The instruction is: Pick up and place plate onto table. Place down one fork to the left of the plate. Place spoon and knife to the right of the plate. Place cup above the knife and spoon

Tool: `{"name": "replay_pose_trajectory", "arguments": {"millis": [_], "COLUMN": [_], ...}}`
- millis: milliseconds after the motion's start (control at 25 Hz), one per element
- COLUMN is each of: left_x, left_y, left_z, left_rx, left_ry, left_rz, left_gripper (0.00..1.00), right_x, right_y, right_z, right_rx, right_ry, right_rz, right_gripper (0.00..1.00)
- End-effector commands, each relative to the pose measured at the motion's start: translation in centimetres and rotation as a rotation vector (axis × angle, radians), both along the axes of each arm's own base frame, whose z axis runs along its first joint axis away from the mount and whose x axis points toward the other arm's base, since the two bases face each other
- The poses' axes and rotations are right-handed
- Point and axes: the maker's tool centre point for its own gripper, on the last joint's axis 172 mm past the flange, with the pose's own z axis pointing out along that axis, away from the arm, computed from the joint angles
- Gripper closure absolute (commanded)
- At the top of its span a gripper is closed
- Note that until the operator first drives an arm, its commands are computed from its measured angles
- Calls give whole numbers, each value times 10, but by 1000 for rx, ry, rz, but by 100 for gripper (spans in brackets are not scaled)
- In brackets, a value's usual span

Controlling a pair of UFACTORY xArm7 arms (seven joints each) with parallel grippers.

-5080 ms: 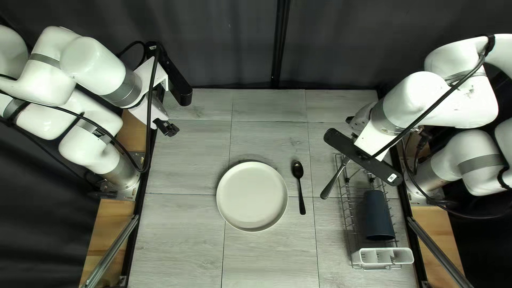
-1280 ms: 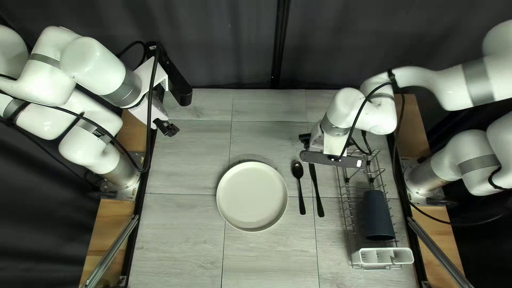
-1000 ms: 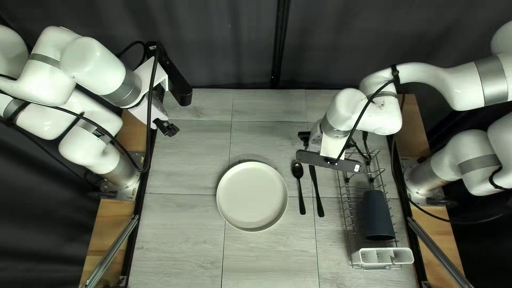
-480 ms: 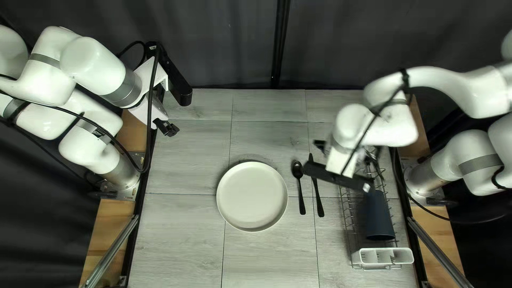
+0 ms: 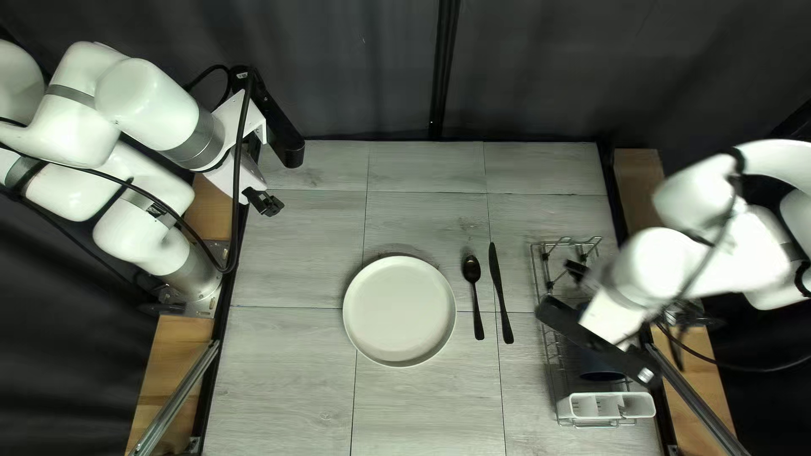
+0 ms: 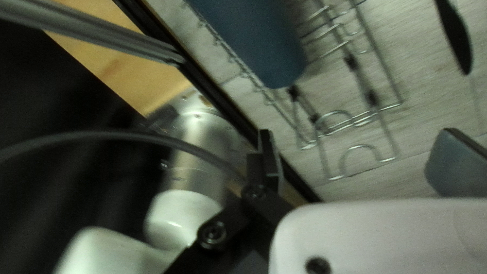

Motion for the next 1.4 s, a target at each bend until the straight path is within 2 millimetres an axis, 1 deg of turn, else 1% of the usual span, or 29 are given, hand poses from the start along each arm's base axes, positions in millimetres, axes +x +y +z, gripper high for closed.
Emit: {"name": "replay_pose_trajectory", "arguments": {"millis": [40, 200, 280, 320, 400, 440, 520, 600, 720, 800, 880, 960, 1000, 1040, 1120, 1200, 1240, 1320, 1400], "left_x": [0, 0, 0, 0, 0, 0, 0, 0, 0, 0, 0, 0, 0, 0, 0, 0, 0, 0, 0], "left_y": [0, 0, 0, 0, 0, 0, 0, 0, 0, 0, 0, 0, 0, 0, 0, 0, 0, 0, 0], "left_z": [0, 0, 0, 0, 0, 0, 0, 0, 0, 0, 0, 0, 0, 0, 0, 0, 0, 0, 0], "left_rx": [0, 0, 0, 0, 0, 0, 0, 0, 0, 0, 0, 0, 0, 0, 0, 0, 0, 0, 0], "left_ry": [0, 0, 0, 0, 0, 0, 0, 0, 0, 0, 0, 0, 0, 0, 0, 0, 0, 0, 0], "left_rz": [0, 0, 0, 0, 0, 0, 0, 0, 0, 0, 0, 0, 0, 0, 0, 0, 0, 0, 0], "left_gripper": [0, 0, 0, 0, 0, 0, 0, 0, 0, 0, 0, 0, 0, 0, 0, 0, 0, 0, 0], "right_x": [-4, -4, -3, -4, -6, -9, -12, -15, -18, -17, -10, 1, 3, 6, 7, 5, 1, -7, -10], "right_y": [7, 7, 15, 28, 45, 58, 75, 85, 108, 118, 128, 137, 139, 143, 148, 150, 149, 146, 143], "right_z": [3, 3, 7, 10, 11, 12, 10, 5, -11, -21, -37, -61, -67, -80, -94, -101, -103, -105, -107], "right_rx": [-3, -3, -29, -28, -18, -6, 14, 32, 71, 75, 74, 75, 76, 84, 99, 102, 99, 95, 101], "right_ry": [-10, -10, -16, -13, -10, -9, -15, -23, -43, -52, -65, -65, -65, -71, -78, -82, -90, -103, -114], "right_rz": [-11, -11, 24, 25, 14, 0, -35, -63, -88, -71, -15, 76, 100, 150, 215, 255, 277, 300, 313], "right_gripper": [0, 0, 0, 0, 0, 0, 0, 0, 0, 0, 0, 0, 0, 0, 0, 0, 0, 0, 0]}}
